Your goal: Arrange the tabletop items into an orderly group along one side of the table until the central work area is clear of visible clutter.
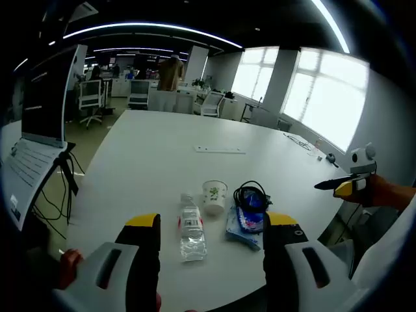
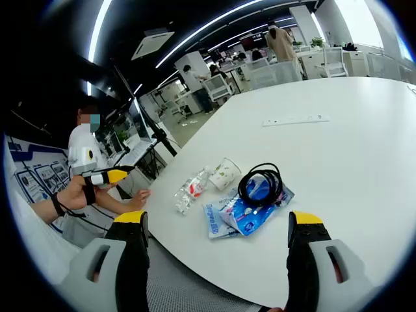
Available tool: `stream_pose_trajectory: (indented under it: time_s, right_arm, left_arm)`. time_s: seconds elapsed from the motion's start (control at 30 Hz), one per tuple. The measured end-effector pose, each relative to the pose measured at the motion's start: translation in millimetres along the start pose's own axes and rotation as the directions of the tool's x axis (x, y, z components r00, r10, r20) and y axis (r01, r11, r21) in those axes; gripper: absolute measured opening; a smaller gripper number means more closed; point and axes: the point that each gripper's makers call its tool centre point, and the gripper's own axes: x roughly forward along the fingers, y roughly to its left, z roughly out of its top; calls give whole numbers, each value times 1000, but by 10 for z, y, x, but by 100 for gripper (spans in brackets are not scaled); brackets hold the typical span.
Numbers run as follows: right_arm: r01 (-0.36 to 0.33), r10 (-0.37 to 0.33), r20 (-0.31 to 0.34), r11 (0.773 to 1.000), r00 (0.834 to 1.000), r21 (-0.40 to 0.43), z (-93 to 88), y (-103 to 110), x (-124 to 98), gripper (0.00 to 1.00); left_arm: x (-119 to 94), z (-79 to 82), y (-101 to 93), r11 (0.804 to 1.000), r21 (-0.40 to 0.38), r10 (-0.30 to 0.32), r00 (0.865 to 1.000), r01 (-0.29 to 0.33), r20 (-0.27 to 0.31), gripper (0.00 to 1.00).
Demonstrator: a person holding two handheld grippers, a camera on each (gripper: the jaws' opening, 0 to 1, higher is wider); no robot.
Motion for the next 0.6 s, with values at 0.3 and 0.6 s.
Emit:
stream_pose_trajectory:
  time_s: [0.3, 0.6]
  right_arm:
    - [-3, 3, -12, 1000, 1000, -1, -26, 9, 22, 89]
    - [4, -4, -9, 1000, 1000, 5, -32, -16, 10, 89]
  left_arm:
    - [6, -16, -11, 1000, -6, -5, 1000, 5, -4, 64]
    - [-23, -41, -7, 1000, -15, 0, 1000, 0, -6, 65]
